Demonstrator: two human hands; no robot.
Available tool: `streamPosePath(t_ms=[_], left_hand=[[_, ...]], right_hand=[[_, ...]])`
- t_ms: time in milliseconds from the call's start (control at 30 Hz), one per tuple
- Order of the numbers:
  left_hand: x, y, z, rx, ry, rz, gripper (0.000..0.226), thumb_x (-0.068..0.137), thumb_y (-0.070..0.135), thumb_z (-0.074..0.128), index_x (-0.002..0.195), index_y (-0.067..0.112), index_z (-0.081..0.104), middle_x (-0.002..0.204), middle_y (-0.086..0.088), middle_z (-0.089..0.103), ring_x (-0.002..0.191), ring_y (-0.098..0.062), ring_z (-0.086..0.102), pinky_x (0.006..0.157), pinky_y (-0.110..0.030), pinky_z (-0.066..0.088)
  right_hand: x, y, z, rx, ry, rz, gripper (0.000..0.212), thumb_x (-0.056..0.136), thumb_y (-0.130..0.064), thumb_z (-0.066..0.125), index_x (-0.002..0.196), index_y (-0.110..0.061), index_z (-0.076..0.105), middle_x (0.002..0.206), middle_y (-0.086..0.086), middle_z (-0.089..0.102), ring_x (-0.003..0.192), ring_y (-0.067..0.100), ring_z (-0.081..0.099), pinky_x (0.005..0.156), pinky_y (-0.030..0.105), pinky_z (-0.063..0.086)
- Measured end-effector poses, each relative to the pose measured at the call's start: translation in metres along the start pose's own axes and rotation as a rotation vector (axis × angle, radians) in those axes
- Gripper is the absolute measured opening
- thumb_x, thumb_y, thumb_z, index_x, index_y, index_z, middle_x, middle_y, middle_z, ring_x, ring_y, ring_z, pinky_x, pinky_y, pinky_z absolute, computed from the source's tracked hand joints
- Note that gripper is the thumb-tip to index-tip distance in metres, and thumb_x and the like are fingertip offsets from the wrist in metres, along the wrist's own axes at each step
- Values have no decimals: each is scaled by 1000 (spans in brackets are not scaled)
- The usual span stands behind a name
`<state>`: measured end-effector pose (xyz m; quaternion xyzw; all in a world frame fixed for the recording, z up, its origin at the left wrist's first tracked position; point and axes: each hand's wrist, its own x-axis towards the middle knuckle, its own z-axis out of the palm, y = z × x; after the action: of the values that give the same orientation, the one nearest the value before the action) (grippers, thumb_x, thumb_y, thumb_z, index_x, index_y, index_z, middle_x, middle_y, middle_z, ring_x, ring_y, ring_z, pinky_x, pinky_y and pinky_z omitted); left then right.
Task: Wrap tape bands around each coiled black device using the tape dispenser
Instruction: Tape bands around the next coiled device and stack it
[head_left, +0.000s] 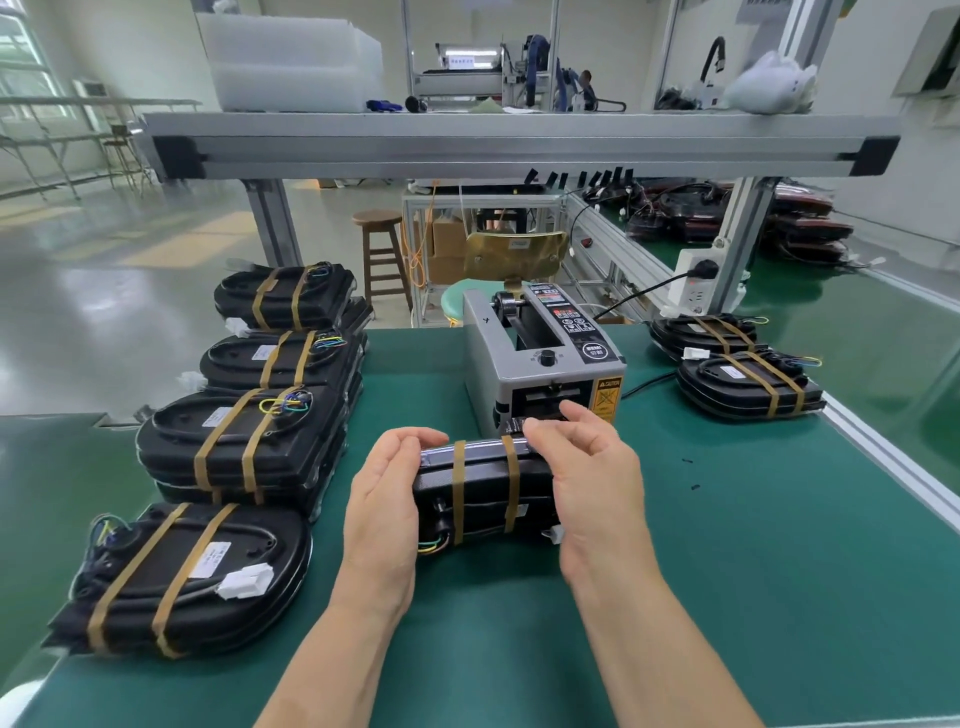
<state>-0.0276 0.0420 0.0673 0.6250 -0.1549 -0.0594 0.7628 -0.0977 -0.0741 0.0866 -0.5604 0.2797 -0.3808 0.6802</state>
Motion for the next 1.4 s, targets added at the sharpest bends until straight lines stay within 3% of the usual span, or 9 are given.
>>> streamPosePath(t_ms=[133,300,500,633,833,967,1133,1233,1400], left_hand=[[1,2,-3,18,-5,-12,34,103,14,42,82,17,68,73,13,66,65,0,60,53,-12,47],[2,3,-2,40,-10,-5,31,103,13,41,85,16,67,73,12,66,64,0,59,53,-10,46],[4,0,-3,73,-13,-4,35,102,14,43,80,23,68,76,10,67,67,-2,59,56,-11,47],[4,0,-2,72,-1,-3,35,102,14,43,79,23,68,74,10,67,66,-2,58,55,-11,46],[4,0,-2,112,10,-15,33,101,14,45,81,24,69,83,7,68,75,-7,60,65,-14,49],[3,3,2,500,58,318,20,95,18,56,97,34,68,100,6,57,99,-12,55,92,-29,43],[0,9,16,947,-143,777,29,84,27,63,110,29,75,111,1,63,108,-23,53,102,-44,34],[2,11,17,1132,-247,790,33,82,29,65,114,33,73,110,4,68,112,-30,57,107,-57,33],[2,14,16,1196,-308,768,33,82,30,63,114,33,73,105,9,69,109,-29,59,107,-57,34]], right_hand=[[3,3,-4,2,93,38,34,82,-11,75,54,-30,75,126,-8,61,116,15,60,102,39,46],[4,2,-11,130,102,174,42,82,-6,73,55,-39,75,127,13,64,112,37,65,88,45,54],[5,2,-9,45,67,133,38,81,-9,75,55,-37,74,120,2,64,105,40,65,73,41,46],[4,6,-8,-40,71,88,29,79,-10,76,54,-25,73,110,-12,62,104,29,66,92,58,51],[6,10,-6,-139,108,0,19,76,-11,75,59,-14,68,104,-9,63,101,16,62,98,44,50],[9,15,-8,-134,105,-21,18,76,-11,75,59,-15,68,103,-9,63,100,15,62,97,45,50],[12,18,-7,-136,116,-41,17,75,-11,78,61,-14,69,101,-7,64,98,15,63,96,46,50],[12,19,-8,-134,103,-43,17,74,-14,80,61,-14,69,101,-7,63,97,13,63,95,44,52],[13,22,-8,-159,111,-56,16,74,-12,79,61,-13,69,100,-7,64,99,12,63,96,43,50]])
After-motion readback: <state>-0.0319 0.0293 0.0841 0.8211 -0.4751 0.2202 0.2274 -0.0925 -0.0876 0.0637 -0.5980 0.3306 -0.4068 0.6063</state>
